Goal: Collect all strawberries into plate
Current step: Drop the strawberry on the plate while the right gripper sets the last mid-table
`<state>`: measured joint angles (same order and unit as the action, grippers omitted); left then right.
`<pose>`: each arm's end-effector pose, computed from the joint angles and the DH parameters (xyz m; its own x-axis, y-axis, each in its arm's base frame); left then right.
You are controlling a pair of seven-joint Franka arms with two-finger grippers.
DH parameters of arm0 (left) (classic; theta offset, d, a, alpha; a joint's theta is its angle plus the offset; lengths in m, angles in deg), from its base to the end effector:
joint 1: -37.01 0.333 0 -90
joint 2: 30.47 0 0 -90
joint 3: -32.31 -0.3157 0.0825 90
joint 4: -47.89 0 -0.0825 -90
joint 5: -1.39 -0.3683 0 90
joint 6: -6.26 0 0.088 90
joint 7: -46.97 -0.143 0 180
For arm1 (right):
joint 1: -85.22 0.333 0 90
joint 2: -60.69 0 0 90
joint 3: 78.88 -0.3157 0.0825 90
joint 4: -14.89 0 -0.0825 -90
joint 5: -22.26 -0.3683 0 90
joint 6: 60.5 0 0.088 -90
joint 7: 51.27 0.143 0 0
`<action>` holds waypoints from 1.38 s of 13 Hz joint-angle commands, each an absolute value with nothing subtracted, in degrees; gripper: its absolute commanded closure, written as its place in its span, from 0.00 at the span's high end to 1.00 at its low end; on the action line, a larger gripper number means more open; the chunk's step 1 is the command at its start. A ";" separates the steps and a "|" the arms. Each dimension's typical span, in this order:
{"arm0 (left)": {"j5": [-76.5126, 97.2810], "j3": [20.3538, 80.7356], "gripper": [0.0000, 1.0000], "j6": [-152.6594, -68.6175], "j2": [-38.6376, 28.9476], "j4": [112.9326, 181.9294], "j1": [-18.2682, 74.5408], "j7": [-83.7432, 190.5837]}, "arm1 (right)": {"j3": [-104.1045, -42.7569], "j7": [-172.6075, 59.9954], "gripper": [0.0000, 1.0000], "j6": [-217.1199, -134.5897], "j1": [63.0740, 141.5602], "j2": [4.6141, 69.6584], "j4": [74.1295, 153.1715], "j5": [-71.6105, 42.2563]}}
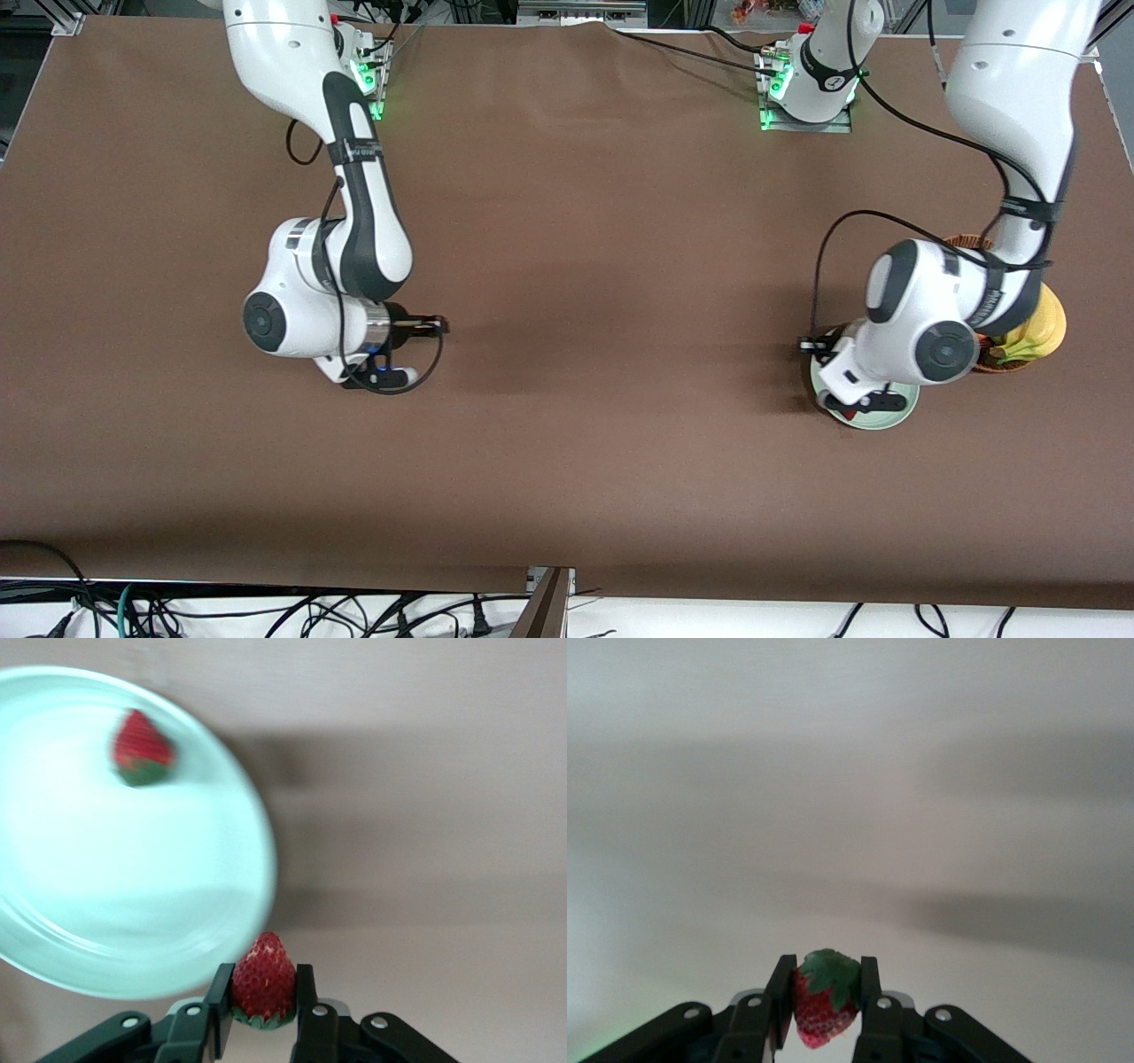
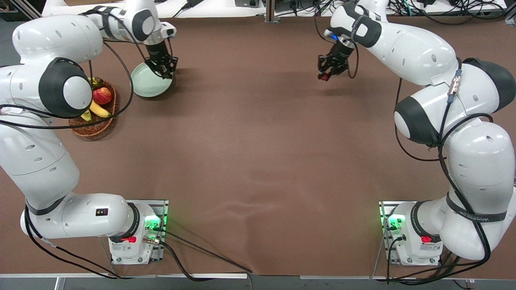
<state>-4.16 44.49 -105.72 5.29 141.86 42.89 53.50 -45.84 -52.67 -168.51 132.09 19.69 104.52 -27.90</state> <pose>0.6273 -0.0497 0.2128 0.9558 -0.0262 -0.2929 -0.0228 -0.9996 0.0150 0.6017 0.2833 0.2353 0.9616 -0.0024 -0.2746 -0.1051 -0.9271 -0.3599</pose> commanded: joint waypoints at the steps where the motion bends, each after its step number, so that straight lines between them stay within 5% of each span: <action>1: -5.38 45.31 0.00 -107.47 7.85 140.88 45.79 47.16 | -51.70 -38.49 0.18 -168.07 131.28 19.38 99.46 -33.00; 4: -5.38 45.14 0.12 -108.96 8.91 140.88 47.03 43.29 | -57.41 -27.75 0.22 -177.96 131.71 17.10 95.76 -44.51; 6: -4.76 45.14 0.50 -109.14 9.26 140.71 47.56 43.10 | -64.87 -23.09 0.24 -190.24 131.71 14.74 92.87 -50.23; 7: -4.50 45.14 0.77 -109.14 9.26 139.14 47.56 43.28 | -68.65 -19.23 0.36 -198.06 131.71 12.63 89.54 -50.86; 8: -4.06 45.14 0.94 -109.05 9.52 136.78 47.56 43.54 | -71.64 -14.06 0.58 -204.49 132.41 10.61 86.12 -50.52; 9: -1.88 45.14 1.00 -108.79 9.70 136.14 47.56 43.63 | -72.19 -9.22 0.93 -209.16 134.07 8.94 83.47 -50.26; 10: 0.32 45.14 1.00 -108.70 9.70 136.05 47.56 43.72 | -72.11 -6.56 0.99 -211.73 135.39 8.31 82.66 -50.17; 15: 7.36 45.75 1.00 -106.77 9.52 136.40 45.46 45.65 | -71.85 -6.01 0.99 -211.76 135.23 8.92 82.83 -45.79; 18: 7.98 45.93 1.00 -106.94 9.52 136.75 39.76 53.88 | -69.41 -6.10 0.99 -203.54 134.35 9.88 83.62 -38.07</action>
<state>6.48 46.23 -107.55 9.29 137.49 43.92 48.84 -71.15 -6.84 -208.97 135.01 9.47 84.18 -42.36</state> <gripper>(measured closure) 0.000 0.004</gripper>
